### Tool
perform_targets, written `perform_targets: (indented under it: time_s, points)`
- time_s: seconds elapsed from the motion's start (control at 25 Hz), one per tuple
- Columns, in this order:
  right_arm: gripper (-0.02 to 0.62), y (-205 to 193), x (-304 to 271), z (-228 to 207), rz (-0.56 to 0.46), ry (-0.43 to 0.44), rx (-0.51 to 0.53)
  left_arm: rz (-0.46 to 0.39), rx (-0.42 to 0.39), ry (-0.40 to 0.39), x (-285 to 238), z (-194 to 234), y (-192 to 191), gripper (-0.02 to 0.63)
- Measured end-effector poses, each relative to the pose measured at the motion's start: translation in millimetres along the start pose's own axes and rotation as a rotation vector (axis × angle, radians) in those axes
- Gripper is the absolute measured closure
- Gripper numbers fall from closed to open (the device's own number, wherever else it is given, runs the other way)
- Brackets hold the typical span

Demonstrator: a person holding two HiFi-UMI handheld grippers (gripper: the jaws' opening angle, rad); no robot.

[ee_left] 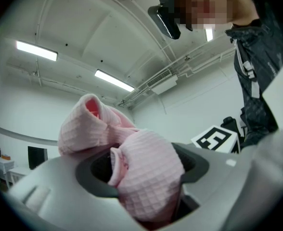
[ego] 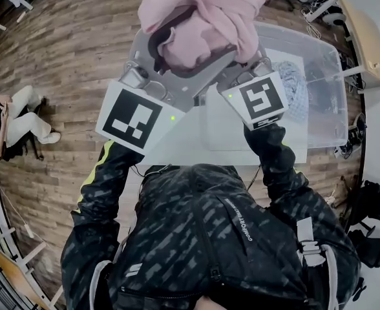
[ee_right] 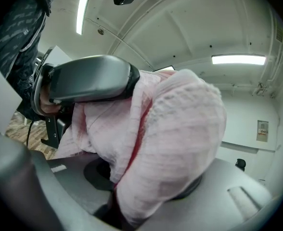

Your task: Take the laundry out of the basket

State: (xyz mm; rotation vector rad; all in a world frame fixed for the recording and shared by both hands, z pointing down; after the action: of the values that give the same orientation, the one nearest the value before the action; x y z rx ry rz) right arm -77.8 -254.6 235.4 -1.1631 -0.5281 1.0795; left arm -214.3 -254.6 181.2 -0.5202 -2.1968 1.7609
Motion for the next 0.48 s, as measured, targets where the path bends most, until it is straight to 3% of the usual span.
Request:
perform_targets:
  time_s: [0.48]
  points:
    - [0.385, 26, -34, 96, -0.004, 0.005, -0.076, -0.003, -0.034, 0.049, 96, 24, -21, 0.291]
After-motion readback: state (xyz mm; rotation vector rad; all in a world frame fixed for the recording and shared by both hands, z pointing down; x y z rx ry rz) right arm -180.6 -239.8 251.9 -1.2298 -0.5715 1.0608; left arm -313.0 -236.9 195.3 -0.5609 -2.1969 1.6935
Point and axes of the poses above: the fingertips, and each gripper's own axes: x backward along the fingers, z to its left, y out of its top, the point moved 10 cm from there along x, backward along the fingers, and after that the axes turned 7 degrees about z, right-handed, at the moved point
